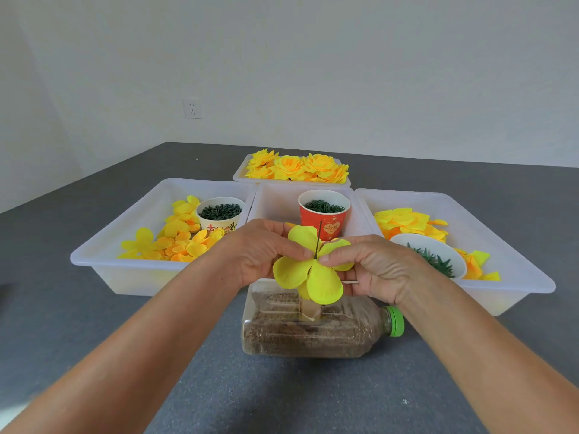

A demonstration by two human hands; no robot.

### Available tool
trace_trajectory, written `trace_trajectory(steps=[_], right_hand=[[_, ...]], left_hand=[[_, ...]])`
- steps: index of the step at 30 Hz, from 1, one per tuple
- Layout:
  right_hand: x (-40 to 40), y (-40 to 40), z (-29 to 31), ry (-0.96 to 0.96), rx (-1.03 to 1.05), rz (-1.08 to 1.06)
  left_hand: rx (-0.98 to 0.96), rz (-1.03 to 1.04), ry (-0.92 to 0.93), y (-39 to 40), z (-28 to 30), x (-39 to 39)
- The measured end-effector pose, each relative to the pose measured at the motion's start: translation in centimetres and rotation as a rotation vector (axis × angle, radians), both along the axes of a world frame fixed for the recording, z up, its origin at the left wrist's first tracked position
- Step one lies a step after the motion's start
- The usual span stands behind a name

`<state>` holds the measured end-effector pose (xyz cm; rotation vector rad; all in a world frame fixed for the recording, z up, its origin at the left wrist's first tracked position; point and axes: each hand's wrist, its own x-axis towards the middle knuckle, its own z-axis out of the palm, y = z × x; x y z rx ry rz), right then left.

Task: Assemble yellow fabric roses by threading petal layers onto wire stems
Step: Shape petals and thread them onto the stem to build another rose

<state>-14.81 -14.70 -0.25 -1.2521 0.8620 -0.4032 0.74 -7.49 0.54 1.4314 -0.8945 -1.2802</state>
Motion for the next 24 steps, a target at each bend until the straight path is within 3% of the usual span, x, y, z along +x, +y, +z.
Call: trace_trajectory(steps=[19, 24], right_hand=[[0.28, 0.04, -0.68, 0.057, 0.047, -0.015], [0.07, 0.48, -0.28, 0.061, -0.04, -0.032]], left_hand=[[0.072, -0.031, -0.039, 0.08, -0.23, -0.06], [0.064, -0.008, -0.091, 0.13, 0.13, -0.24]])
